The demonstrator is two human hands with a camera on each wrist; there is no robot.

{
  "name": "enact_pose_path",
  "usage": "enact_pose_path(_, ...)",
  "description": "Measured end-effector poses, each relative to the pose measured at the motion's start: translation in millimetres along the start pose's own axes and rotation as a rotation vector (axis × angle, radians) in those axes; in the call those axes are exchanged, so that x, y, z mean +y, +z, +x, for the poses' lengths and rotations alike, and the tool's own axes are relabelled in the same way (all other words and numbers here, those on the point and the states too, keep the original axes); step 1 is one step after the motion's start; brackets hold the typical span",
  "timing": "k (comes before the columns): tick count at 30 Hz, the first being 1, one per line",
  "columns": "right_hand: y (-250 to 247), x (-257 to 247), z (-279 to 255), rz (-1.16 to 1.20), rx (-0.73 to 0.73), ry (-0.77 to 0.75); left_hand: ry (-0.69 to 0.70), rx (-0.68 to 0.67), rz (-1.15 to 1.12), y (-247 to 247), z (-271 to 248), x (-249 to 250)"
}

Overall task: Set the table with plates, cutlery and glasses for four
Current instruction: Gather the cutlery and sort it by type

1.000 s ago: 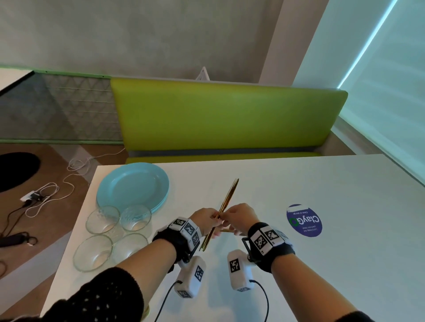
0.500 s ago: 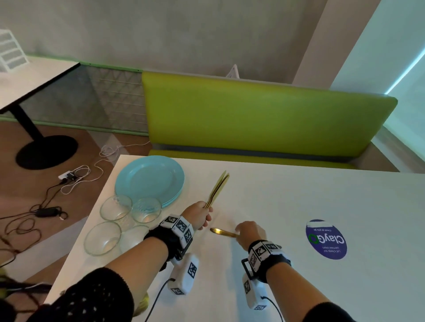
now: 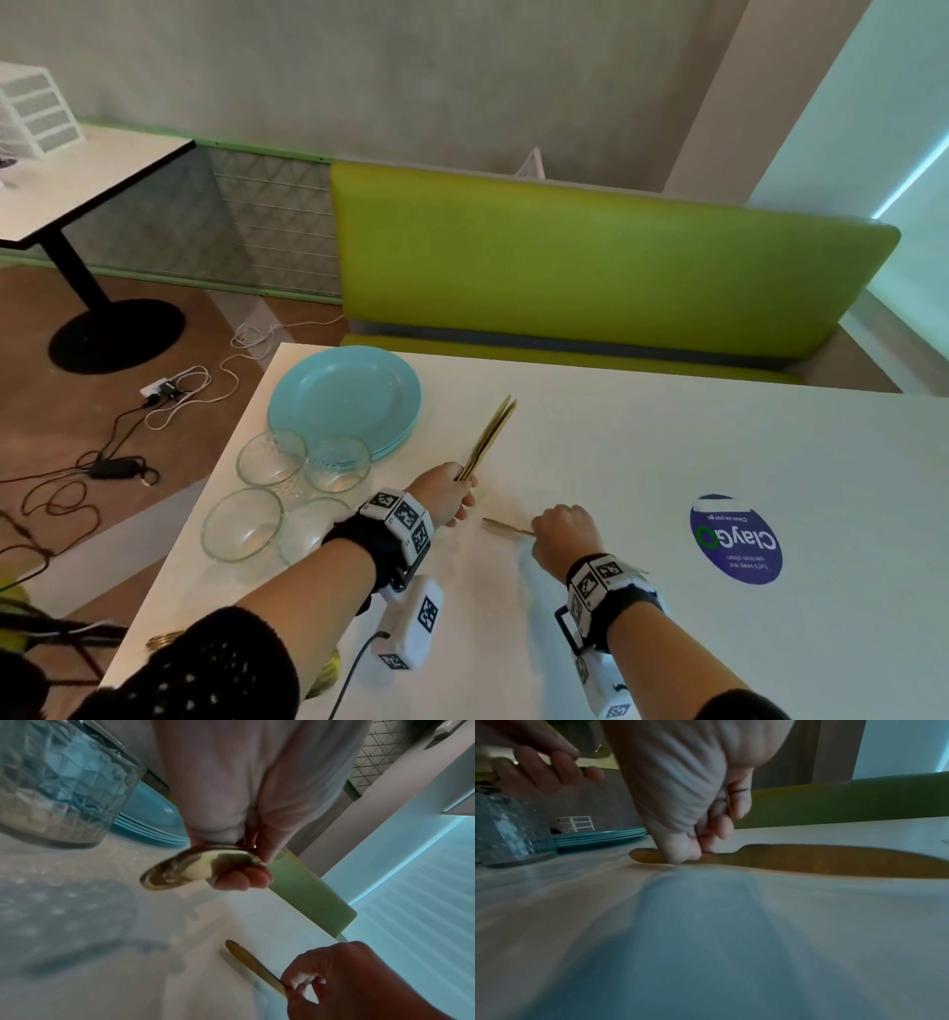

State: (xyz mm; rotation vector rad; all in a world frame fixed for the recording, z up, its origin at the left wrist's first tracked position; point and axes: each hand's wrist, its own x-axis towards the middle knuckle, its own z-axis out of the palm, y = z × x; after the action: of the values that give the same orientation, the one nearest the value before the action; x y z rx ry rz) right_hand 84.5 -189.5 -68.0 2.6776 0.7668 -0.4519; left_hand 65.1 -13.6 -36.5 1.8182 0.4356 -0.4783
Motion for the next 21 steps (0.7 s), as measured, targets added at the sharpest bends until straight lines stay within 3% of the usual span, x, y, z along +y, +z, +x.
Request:
enact_pose_path(5,-4.9,-6.1,-19.7,0.044,0.079,0.037,0.025,-0.035,0.056,-1.6,-14.9,-7.3)
enact_pose_path(9,-27.2,-23.3,-43.3,0.035,0.254,-0.03,0.044,-0.051,0.123,0.7,-31.1,-17.0)
enact_pose_path(14,-35.8,-49.2,-71.7,0.002,0.313,-0.057,0.057,-0.083,0.192,4.7,-61.7,-32.8)
enact_pose_path(18,-46.1,-79.5,-100.4,-0.019,0.346,-0.085,0.002,-0.218,0.19,3.6,-90.3,-43.1)
enact_pose_path(21,-43.3,-99.3,-115.7,-0.017,0.342,-0.065,0.06,-0.348,0.253,1.2,-109.8,-53.7)
